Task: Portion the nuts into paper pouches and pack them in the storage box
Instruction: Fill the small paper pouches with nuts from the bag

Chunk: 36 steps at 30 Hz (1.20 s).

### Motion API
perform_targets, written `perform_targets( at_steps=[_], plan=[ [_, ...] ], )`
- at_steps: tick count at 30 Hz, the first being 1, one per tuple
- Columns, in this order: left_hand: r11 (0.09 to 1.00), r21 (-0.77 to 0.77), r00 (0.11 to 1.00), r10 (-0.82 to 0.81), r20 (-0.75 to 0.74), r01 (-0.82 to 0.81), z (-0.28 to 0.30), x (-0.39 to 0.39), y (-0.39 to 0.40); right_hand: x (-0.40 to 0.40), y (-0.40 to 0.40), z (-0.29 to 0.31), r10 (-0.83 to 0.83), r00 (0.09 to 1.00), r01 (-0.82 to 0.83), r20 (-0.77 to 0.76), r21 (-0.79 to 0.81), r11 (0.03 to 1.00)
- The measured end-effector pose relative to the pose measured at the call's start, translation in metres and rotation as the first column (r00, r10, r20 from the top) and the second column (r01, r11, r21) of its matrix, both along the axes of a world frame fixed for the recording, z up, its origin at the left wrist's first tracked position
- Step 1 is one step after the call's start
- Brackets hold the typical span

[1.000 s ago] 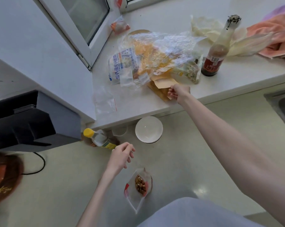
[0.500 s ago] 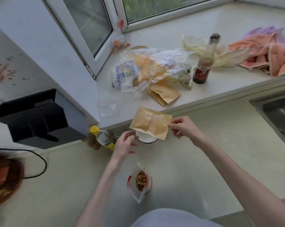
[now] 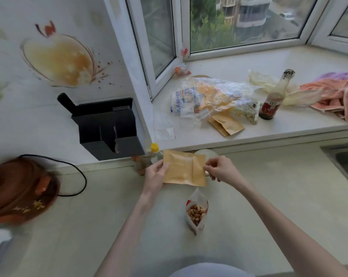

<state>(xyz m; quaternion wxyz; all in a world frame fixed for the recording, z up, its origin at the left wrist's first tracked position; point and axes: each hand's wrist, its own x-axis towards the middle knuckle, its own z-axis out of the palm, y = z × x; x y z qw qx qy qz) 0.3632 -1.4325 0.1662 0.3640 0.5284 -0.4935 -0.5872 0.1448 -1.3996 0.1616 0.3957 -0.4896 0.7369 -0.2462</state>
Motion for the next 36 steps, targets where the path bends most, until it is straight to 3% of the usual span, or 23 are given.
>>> perform_targets(
  at_steps=[4,10,14,21,25,29,36],
  plan=[
    [0.994,-0.097,0.998,0.049,0.03,-0.046,0.005,0.032,0.008,0.041,0.002,0.011,-0.125,0.984,0.1,-0.126,-0.19,0.977],
    [0.964,-0.264,0.993,-0.006,0.12,0.038,0.014,0.06,0.022,0.13,0.014,0.044,0.104,0.994,-0.098,0.016,-0.229,0.969],
    [0.937,-0.33,0.989,-0.069,0.131,0.109,0.021,0.078,0.029,0.171,0.019,0.054,0.118,0.987,-0.09,0.107,-0.235,0.968],
    [0.971,-0.179,0.987,-0.162,-0.01,0.157,0.016,0.13,0.053,0.215,0.033,0.038,0.106,0.987,-0.083,0.124,-0.178,0.981],
    [0.979,0.004,0.979,-0.204,-0.017,0.204,-0.005,0.154,0.069,0.231,0.049,0.015,0.172,0.985,-0.172,-0.007,-0.075,0.982],
    [0.969,0.116,0.976,-0.212,-0.049,0.216,-0.016,0.172,0.084,0.246,0.055,0.001,0.237,0.971,-0.236,-0.042,0.018,0.971],
    [0.969,0.132,0.971,-0.192,-0.139,0.211,-0.009,0.187,0.076,0.26,0.049,0.013,0.285,0.951,-0.292,-0.122,-0.043,0.955]
  ],
)
